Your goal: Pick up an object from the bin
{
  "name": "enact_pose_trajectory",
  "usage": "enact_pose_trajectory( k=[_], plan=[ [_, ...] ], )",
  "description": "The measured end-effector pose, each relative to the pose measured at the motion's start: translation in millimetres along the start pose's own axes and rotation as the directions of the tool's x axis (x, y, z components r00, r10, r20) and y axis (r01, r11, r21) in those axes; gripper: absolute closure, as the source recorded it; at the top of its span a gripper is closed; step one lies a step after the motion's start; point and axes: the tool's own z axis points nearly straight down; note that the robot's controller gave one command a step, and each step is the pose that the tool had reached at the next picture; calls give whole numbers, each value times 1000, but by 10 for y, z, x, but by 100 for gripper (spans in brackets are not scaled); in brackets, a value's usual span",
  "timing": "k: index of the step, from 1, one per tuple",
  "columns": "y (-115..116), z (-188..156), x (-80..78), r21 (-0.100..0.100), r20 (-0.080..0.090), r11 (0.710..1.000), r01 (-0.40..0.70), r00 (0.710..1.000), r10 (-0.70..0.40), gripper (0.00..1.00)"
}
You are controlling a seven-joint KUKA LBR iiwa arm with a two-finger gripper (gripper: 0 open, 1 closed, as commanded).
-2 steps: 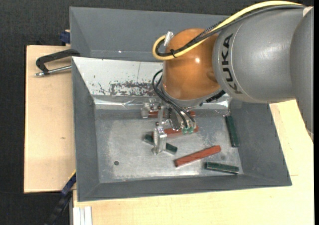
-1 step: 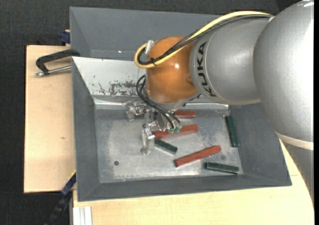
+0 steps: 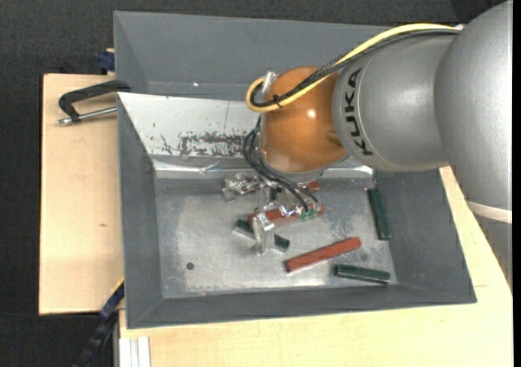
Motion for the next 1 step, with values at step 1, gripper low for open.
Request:
enact_pose_trajectory(
  k=[1],
  plan=[
    [-470, 191, 5, 2, 14, 998, -70, 997, 70, 100]
  ],
)
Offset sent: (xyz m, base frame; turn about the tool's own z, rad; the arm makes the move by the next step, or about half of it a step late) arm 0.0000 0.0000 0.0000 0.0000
